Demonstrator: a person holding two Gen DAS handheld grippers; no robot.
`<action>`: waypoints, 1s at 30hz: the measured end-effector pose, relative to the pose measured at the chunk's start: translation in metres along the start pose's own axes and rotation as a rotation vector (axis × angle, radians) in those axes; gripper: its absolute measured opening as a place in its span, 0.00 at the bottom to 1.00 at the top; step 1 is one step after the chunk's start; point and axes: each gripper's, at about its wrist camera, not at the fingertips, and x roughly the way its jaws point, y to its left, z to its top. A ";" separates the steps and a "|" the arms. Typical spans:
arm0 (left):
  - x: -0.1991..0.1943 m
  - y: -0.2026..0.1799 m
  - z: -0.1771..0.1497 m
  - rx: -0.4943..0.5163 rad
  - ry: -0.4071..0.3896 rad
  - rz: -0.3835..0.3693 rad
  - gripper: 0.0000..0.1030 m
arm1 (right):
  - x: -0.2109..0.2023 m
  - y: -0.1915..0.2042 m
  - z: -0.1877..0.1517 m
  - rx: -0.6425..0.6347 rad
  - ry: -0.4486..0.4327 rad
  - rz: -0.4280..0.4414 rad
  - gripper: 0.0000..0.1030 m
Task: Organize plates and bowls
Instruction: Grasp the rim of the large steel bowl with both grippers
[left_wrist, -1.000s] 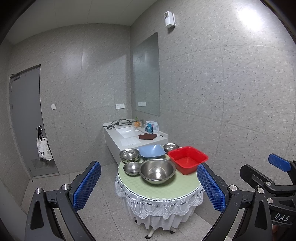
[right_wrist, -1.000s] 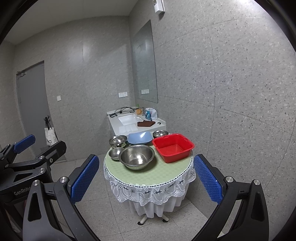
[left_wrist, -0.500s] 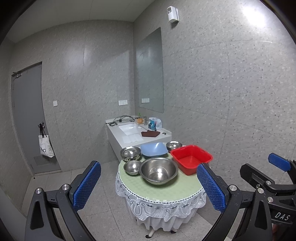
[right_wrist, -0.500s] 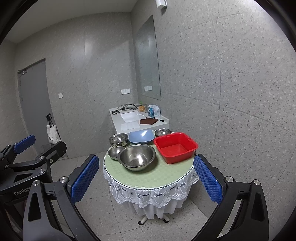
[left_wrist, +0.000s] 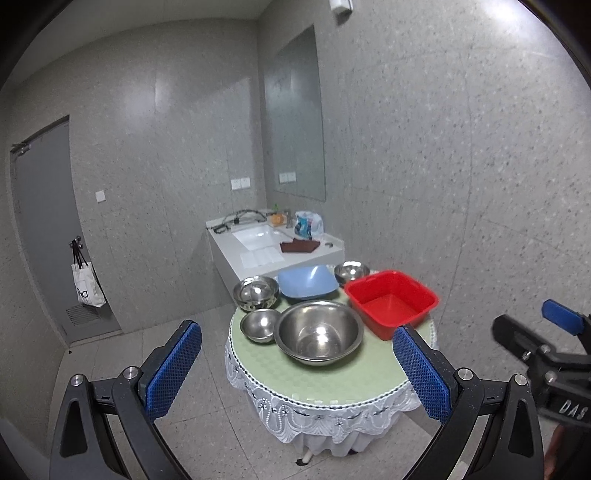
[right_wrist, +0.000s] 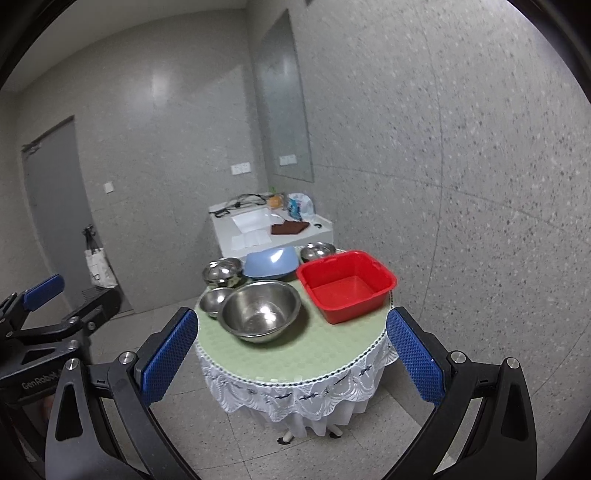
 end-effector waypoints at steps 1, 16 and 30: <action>0.013 0.004 0.004 -0.001 0.013 -0.007 0.99 | 0.009 -0.003 0.001 0.010 0.008 -0.006 1.00; 0.362 0.076 0.063 0.148 0.331 -0.274 0.99 | 0.226 -0.004 -0.016 0.186 0.227 -0.228 1.00; 0.612 0.074 0.082 0.461 0.560 -0.444 0.60 | 0.373 -0.001 -0.081 0.493 0.512 -0.267 0.70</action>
